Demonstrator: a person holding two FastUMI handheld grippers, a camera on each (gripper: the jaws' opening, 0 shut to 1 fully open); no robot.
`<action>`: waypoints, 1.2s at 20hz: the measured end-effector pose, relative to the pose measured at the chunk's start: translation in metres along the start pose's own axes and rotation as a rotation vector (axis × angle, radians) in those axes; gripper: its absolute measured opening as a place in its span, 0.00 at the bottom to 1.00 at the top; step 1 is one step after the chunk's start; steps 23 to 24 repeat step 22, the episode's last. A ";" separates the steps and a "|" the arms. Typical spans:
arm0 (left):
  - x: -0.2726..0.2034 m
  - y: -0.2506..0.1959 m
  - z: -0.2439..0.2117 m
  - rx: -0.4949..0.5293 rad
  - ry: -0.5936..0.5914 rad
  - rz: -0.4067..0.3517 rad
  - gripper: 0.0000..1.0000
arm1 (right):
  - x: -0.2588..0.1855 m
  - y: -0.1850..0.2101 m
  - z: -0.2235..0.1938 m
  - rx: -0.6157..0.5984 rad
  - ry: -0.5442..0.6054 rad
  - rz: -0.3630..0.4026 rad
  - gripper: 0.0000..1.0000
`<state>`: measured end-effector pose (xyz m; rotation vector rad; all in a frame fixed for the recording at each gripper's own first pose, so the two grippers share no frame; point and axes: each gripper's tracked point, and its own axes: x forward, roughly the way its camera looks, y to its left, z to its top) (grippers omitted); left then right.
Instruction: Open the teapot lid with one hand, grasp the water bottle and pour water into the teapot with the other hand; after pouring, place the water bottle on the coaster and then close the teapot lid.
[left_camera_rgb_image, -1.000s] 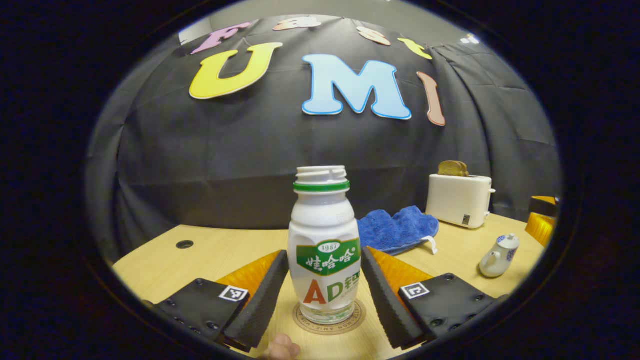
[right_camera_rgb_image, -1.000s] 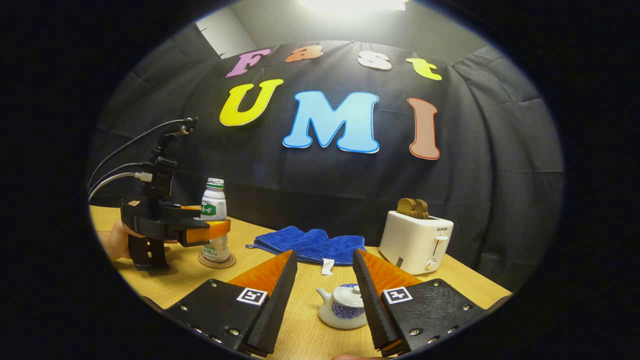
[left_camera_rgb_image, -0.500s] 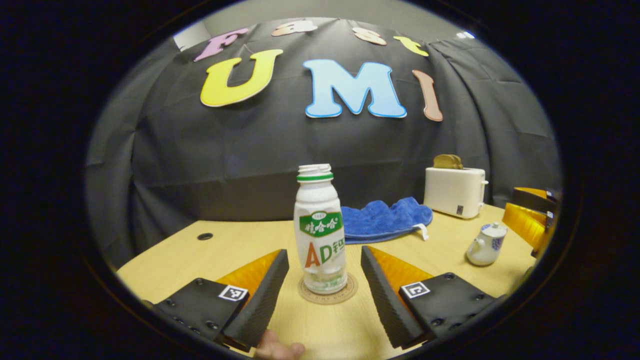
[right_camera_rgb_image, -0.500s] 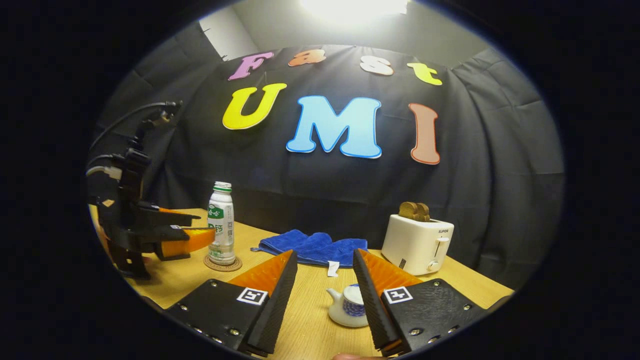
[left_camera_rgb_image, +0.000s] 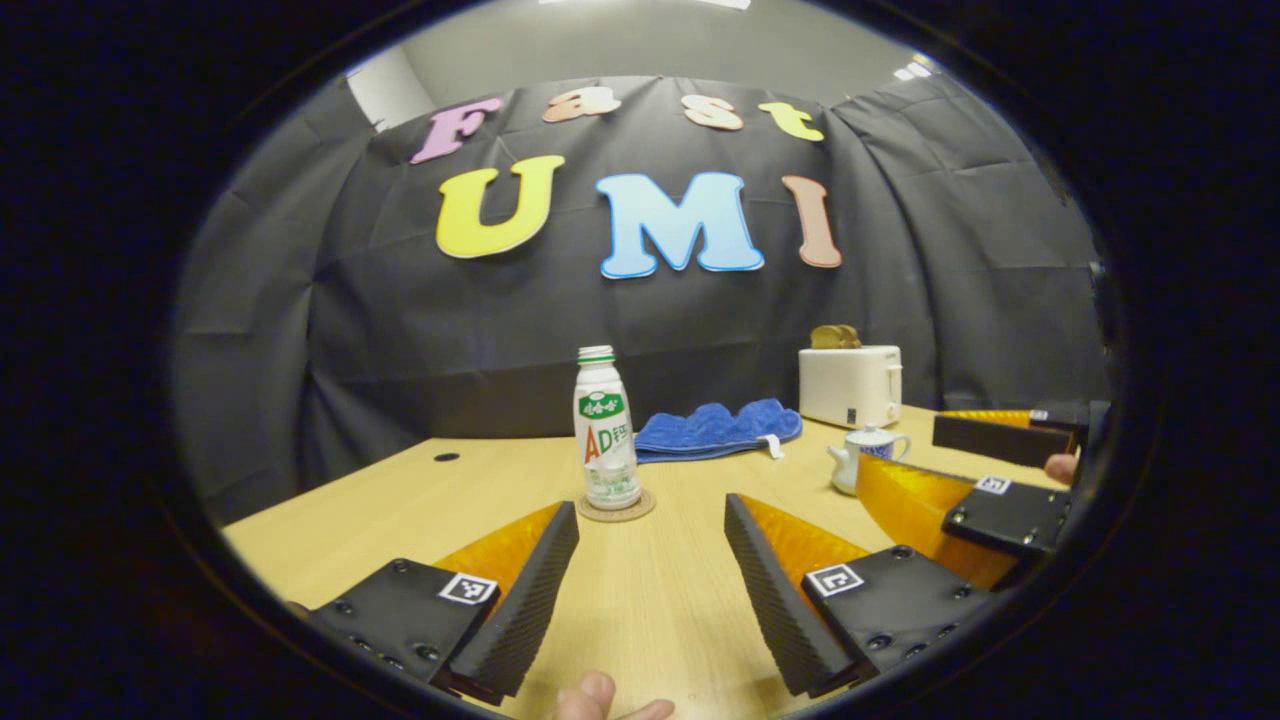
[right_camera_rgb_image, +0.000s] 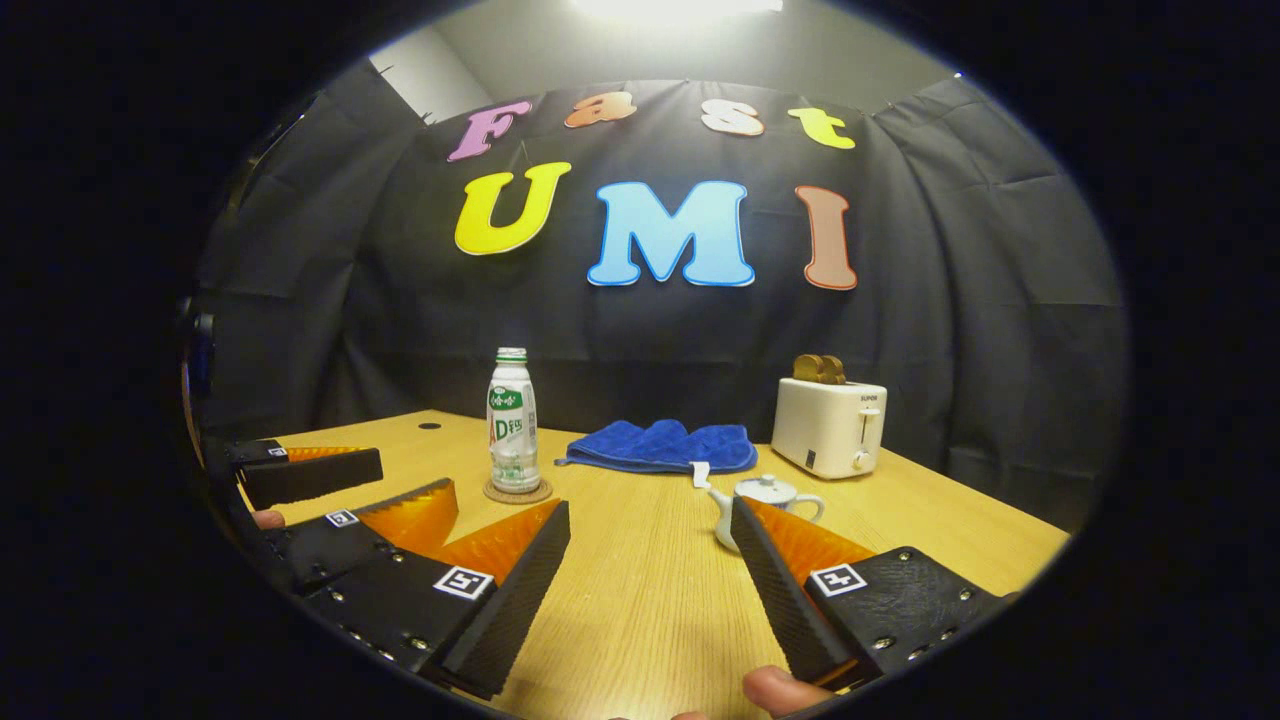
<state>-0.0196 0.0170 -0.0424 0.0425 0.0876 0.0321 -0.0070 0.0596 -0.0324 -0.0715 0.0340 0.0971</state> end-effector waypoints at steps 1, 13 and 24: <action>-0.004 -0.001 -0.001 -0.025 0.008 0.004 1.00 | -0.006 0.002 -0.006 0.004 0.014 0.008 0.99; -0.012 -0.005 0.006 0.003 -0.047 0.017 1.00 | -0.014 -0.006 -0.002 0.053 -0.022 -0.058 0.99; -0.012 -0.003 0.005 0.003 -0.047 0.037 1.00 | -0.012 -0.008 -0.001 0.056 -0.026 -0.070 0.99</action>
